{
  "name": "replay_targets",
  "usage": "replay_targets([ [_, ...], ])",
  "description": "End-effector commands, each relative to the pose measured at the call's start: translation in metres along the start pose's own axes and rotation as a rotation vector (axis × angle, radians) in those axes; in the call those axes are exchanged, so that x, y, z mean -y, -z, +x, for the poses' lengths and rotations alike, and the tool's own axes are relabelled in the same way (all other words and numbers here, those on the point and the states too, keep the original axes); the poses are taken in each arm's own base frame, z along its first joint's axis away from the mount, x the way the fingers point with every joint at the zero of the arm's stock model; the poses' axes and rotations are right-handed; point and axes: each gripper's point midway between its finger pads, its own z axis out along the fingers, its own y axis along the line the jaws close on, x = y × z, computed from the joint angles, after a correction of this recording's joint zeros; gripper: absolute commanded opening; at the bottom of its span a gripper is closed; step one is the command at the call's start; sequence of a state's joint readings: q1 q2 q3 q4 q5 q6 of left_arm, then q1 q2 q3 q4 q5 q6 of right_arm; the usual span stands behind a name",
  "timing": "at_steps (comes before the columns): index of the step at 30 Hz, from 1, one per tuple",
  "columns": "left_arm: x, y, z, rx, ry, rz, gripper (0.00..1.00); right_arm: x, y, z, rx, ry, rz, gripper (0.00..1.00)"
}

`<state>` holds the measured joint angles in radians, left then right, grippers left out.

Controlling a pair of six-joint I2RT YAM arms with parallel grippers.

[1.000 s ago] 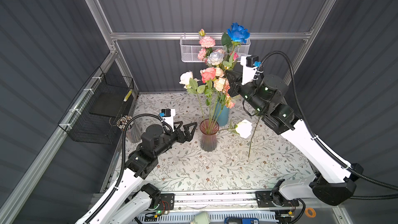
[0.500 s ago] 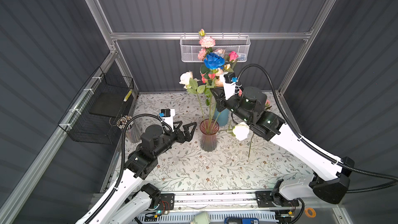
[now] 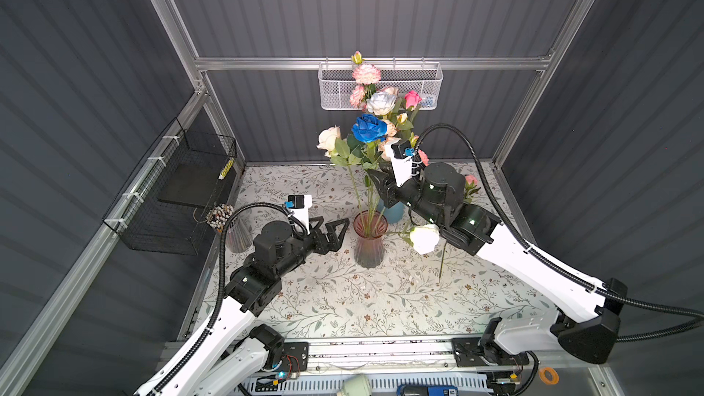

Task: Arrange flowers in a vase
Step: Place the flower in the vase.

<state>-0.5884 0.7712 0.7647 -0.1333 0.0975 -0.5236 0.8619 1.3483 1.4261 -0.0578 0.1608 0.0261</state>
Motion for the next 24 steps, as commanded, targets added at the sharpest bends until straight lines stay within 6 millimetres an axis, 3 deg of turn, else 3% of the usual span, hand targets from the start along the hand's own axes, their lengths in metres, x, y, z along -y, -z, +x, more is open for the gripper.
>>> replay_targets([
  [1, -0.001, -0.002, -0.002, 0.015, 0.005, 0.000, 1.00, -0.001, 0.014, -0.012, 0.034, -0.008, -0.007, 0.42],
  [5, -0.002, -0.005, -0.001, 0.013, 0.010, -0.002, 0.99, -0.003, 0.021, -0.012, 0.029, -0.002, -0.021, 0.45],
  [13, -0.001, -0.009, -0.002, 0.013, 0.018, 0.002, 0.99, 0.002, 0.009, 0.026, -0.127, 0.031, 0.016, 0.49],
  [24, -0.006, -0.008, 0.003, 0.009, 0.018, -0.014, 1.00, 0.001, 0.030, 0.046, -0.223, 0.063, -0.012, 0.52],
])
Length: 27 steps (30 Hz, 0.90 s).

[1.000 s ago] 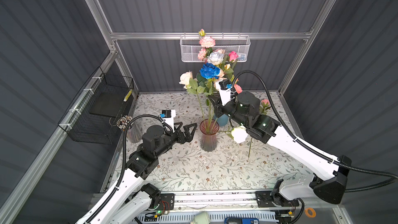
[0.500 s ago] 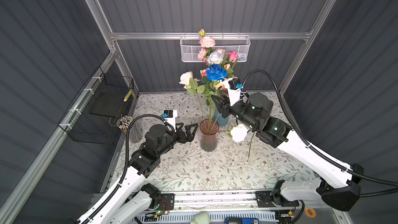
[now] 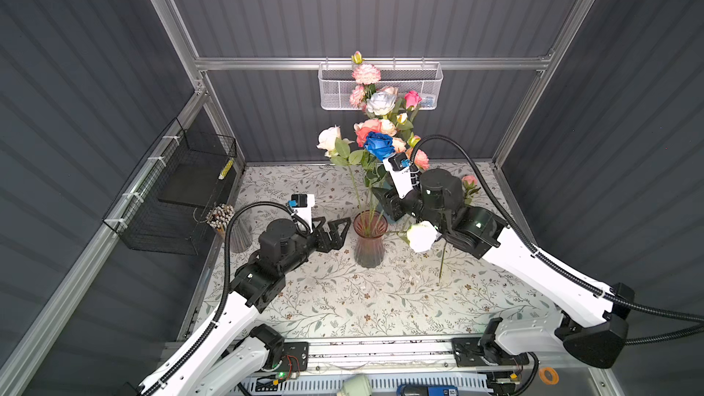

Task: Arrange flowers in a vase
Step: Place the flower in the vase.

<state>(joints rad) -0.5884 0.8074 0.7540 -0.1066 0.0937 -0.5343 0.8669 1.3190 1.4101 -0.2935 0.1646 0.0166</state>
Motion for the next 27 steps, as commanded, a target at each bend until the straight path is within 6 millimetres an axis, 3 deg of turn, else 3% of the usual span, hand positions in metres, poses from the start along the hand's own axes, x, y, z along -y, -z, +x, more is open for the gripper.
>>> replay_targets([
  [1, -0.002, 0.002, -0.002, 0.025, 0.005, -0.004, 1.00, 0.000, 0.018, -0.003, -0.007, 0.016, -0.009, 0.52],
  [5, -0.001, 0.001, -0.002, 0.025, 0.010, 0.002, 1.00, 0.006, 0.025, 0.001, -0.021, 0.012, 0.019, 0.50],
  [12, -0.001, -0.002, -0.002, 0.021, 0.011, 0.003, 1.00, 0.014, 0.055, -0.004, 0.033, -0.023, 0.032, 0.50],
  [22, -0.002, -0.008, 0.001, 0.016, 0.026, 0.007, 1.00, 0.009, 0.060, -0.006, 0.048, -0.042, -0.004, 0.49],
  [27, -0.005, -0.006, -0.001, 0.027, 0.014, -0.006, 0.99, 0.014, 0.094, -0.021, 0.125, -0.078, -0.011, 0.49],
])
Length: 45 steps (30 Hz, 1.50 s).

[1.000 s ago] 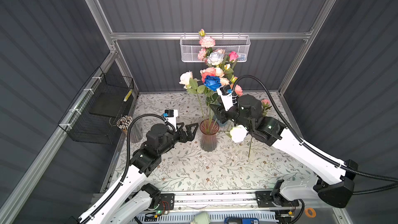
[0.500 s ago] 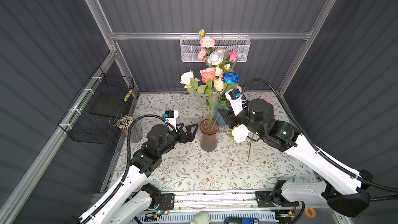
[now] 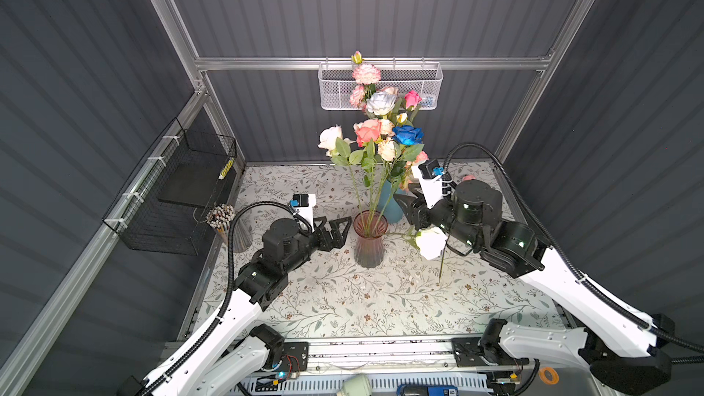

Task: Arrange flowers in a vase
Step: Pick up the flower from the top-right of the table.

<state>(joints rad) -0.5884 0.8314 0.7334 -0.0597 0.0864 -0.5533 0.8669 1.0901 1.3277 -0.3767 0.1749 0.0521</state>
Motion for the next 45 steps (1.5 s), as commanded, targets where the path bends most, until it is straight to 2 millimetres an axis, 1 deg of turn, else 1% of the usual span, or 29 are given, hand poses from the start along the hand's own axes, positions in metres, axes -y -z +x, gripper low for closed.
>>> replay_targets([
  [1, -0.001, 0.002, -0.003, 0.023, -0.008, -0.005, 0.99, 0.002, 0.028, -0.015, 0.069, -0.037, -0.015, 0.49],
  [3, -0.002, 0.003, -0.005, 0.029, -0.014, -0.010, 1.00, 0.006, 0.037, -0.017, 0.082, -0.042, 0.001, 0.49],
  [5, -0.002, 0.003, -0.007, 0.035, -0.025, -0.016, 1.00, 0.013, 0.044, -0.012, 0.066, -0.034, 0.034, 0.48],
  [6, -0.002, 0.003, -0.007, 0.037, -0.027, -0.018, 1.00, 0.016, 0.047, -0.013, 0.072, -0.031, 0.051, 0.48],
  [10, -0.003, 0.001, -0.008, 0.041, -0.027, -0.019, 1.00, 0.029, 0.056, -0.016, 0.097, -0.026, 0.108, 0.49],
  [13, -0.002, 0.001, -0.009, 0.040, -0.025, -0.018, 1.00, 0.055, 0.061, -0.013, 0.104, -0.041, 0.232, 0.48],
  [16, -0.005, 0.004, -0.007, 0.042, -0.022, -0.030, 1.00, 0.098, 0.072, -0.004, 0.116, -0.127, 0.391, 0.50],
  [17, -0.007, 0.005, -0.006, 0.045, -0.023, -0.039, 0.99, 0.116, 0.077, 0.002, 0.123, -0.181, 0.449, 0.52],
  [18, -0.009, 0.007, -0.006, 0.051, -0.023, -0.048, 1.00, 0.135, 0.082, 0.011, 0.126, -0.237, 0.508, 0.54],
  [19, -0.012, 0.009, -0.006, 0.059, -0.021, -0.058, 0.99, 0.150, 0.084, 0.020, 0.124, -0.276, 0.549, 0.54],
  [21, -0.019, 0.012, -0.004, 0.078, -0.002, -0.085, 1.00, 0.184, 0.085, 0.049, 0.081, -0.364, 0.652, 0.55],
  [22, -0.022, 0.014, -0.003, 0.085, 0.010, -0.098, 1.00, 0.196, 0.082, 0.063, 0.047, -0.394, 0.689, 0.55],
  [24, -0.030, 0.015, 0.001, 0.095, 0.023, -0.123, 0.99, 0.220, 0.071, 0.098, -0.032, -0.476, 0.732, 0.55],
  [27, -0.040, 0.017, 0.007, 0.093, 0.031, -0.166, 0.99, 0.247, 0.052, 0.143, -0.135, -0.620, 0.734, 0.54],
  [29, -0.047, 0.017, 0.012, 0.088, 0.045, -0.193, 1.00, 0.267, 0.038, 0.175, -0.235, -0.712, 0.761, 0.50],
  [32, -0.052, 0.016, 0.017, 0.082, 0.045, -0.203, 1.00, 0.289, 0.021, 0.200, -0.272, -0.758, 0.795, 0.50],
  [33, -0.053, 0.016, 0.018, 0.083, 0.046, -0.208, 0.99, 0.296, 0.016, 0.204, -0.275, -0.777, 0.797, 0.50],
  [35, -0.057, 0.015, 0.021, 0.078, 0.052, -0.220, 1.00, 0.310, 0.004, 0.223, -0.369, -0.827, 0.788, 0.49],
  [37, -0.058, 0.014, 0.025, 0.067, 0.052, -0.219, 0.99, 0.325, -0.007, 0.243, -0.477, -0.838, 0.806, 0.47],
  [39, -0.060, 0.013, 0.027, 0.059, 0.047, -0.225, 0.99, 0.337, -0.016, 0.265, -0.579, -0.862, 0.809, 0.39],
  [40, -0.061, 0.012, 0.029, 0.055, 0.045, -0.229, 1.00, 0.343, -0.020, 0.274, -0.615, -0.860, 0.815, 0.36],
  [43, -0.063, 0.011, 0.032, 0.053, 0.041, -0.231, 1.00, 0.356, -0.032, 0.296, -0.680, -0.873, 0.815, 0.30],
  [45, -0.065, 0.010, 0.032, 0.053, 0.041, -0.235, 0.99, 0.359, -0.040, 0.309, -0.738, -0.885, 0.803, 0.29],
])
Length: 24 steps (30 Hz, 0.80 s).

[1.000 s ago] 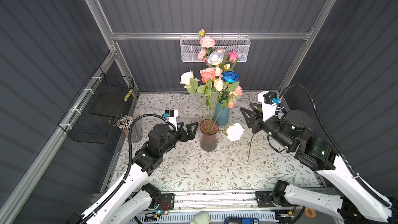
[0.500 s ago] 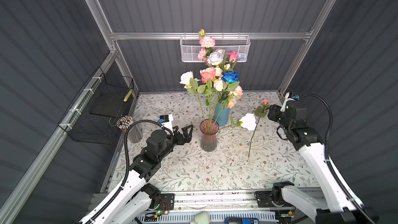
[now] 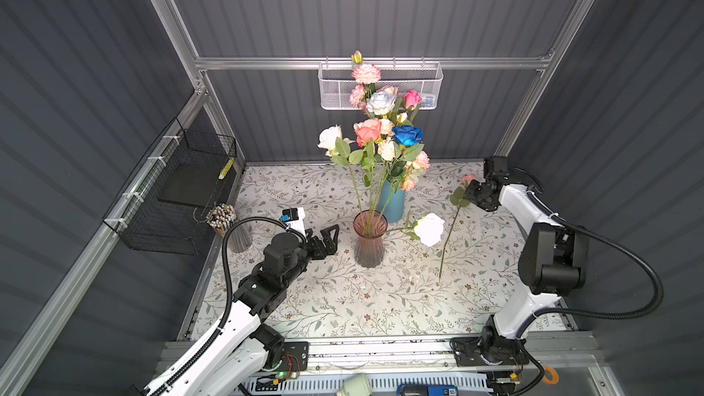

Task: Arrange flowers in a vase
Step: Pick up the flower from the top-right of the table.

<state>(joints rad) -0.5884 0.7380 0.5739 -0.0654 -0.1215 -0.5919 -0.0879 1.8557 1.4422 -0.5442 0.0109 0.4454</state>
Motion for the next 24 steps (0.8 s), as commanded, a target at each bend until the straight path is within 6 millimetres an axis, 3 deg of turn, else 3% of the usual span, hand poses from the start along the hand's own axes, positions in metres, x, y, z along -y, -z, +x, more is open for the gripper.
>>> replay_targets([
  [1, -0.006, -0.004, 0.004, 0.000, 0.002, -0.021, 1.00, 0.003, -0.019, 0.016, -0.132, 0.021, 0.026, 0.29],
  [10, -0.003, -0.018, 0.013, -0.043, 0.005, -0.006, 1.00, 0.001, -0.063, 0.039, -0.289, 0.052, 0.044, 0.31],
  [18, -0.004, -0.021, 0.012, -0.042, -0.008, -0.011, 0.99, 0.003, -0.077, 0.048, -0.325, 0.071, 0.057, 0.29],
  [24, -0.004, -0.022, 0.013, -0.046, -0.010, -0.016, 1.00, 0.002, -0.086, 0.056, -0.345, 0.085, 0.037, 0.20],
])
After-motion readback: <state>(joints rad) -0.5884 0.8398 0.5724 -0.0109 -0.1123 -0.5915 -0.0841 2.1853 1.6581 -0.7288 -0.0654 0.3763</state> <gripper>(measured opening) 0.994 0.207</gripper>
